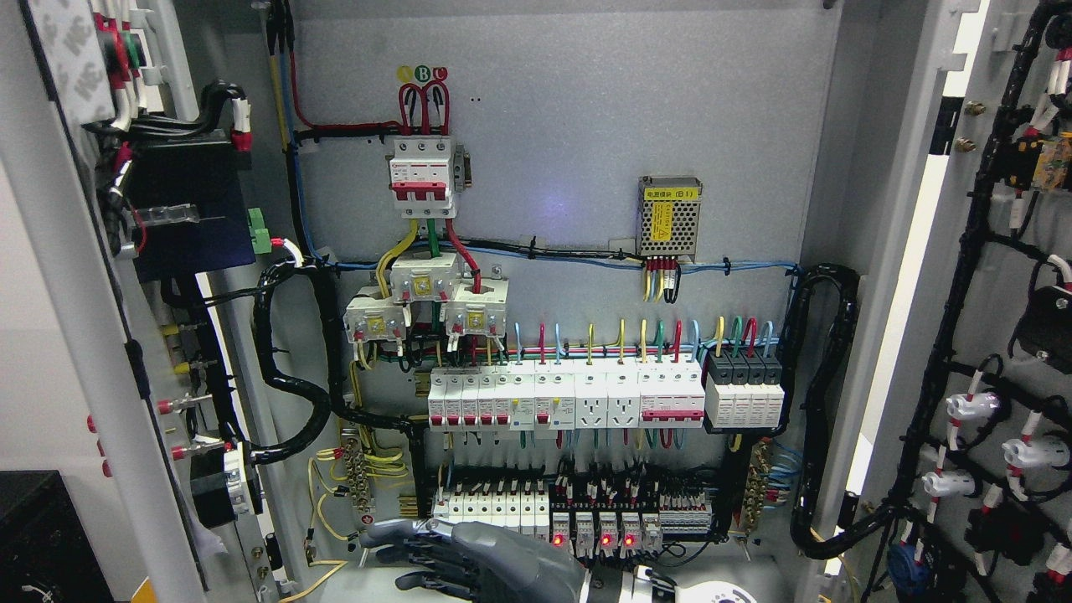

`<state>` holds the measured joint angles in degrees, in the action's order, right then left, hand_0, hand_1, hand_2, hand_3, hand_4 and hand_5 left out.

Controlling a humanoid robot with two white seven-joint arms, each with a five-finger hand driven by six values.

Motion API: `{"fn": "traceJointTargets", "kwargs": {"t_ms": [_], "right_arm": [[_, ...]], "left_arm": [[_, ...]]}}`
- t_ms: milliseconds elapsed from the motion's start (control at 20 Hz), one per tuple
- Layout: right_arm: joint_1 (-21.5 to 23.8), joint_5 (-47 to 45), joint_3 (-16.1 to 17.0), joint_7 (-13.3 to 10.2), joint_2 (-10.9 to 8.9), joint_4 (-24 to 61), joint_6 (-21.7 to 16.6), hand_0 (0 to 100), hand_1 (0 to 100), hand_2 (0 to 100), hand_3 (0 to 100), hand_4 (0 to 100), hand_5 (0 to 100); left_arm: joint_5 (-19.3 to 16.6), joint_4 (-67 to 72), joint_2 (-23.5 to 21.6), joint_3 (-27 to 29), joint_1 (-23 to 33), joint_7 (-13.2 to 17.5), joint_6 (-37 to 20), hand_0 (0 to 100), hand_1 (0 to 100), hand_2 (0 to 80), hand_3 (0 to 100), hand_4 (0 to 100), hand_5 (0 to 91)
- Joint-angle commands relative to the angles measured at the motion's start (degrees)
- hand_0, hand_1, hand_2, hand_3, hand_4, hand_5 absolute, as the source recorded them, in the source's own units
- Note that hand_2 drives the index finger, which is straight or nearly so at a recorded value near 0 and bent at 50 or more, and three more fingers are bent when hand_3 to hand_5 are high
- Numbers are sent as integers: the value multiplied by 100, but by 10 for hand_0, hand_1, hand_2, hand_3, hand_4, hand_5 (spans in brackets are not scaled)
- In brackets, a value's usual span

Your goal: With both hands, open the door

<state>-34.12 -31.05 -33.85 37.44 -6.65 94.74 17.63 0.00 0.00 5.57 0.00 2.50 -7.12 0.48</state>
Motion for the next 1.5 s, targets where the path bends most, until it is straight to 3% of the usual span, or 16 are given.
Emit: {"fn": "traceJointTargets", "kwargs": {"t_ms": [0, 301, 651, 1052, 1453], "right_arm": [[46, 20, -666, 0, 208, 185, 30, 192, 0, 0, 0, 0, 0], [29, 20, -772, 0, 533, 141, 56, 192, 0, 0, 0, 0, 0], [11, 28, -904, 0, 604, -104, 65, 192, 0, 0, 0, 0, 0], [-50, 20, -930, 0, 1148, -386, 65, 192, 0, 0, 0, 0, 0], [-191, 28, -956, -8, 1377, -667, 65, 192, 0, 0, 0, 0, 0]], "left_arm": [[62, 71, -12, -70, 14, 0, 5, 0, 0, 0, 0, 0, 0], [62, 71, -30, -70, 58, 0, 5, 0, 0, 0, 0, 0, 0], [62, 71, -30, -70, 154, 0, 5, 0, 0, 0, 0, 0, 0], [70, 80, -74, -53, 259, 0, 5, 0, 0, 0, 0, 0, 0], [62, 62, -92, -62, 409, 0, -4, 0, 0, 0, 0, 0, 0]]}}
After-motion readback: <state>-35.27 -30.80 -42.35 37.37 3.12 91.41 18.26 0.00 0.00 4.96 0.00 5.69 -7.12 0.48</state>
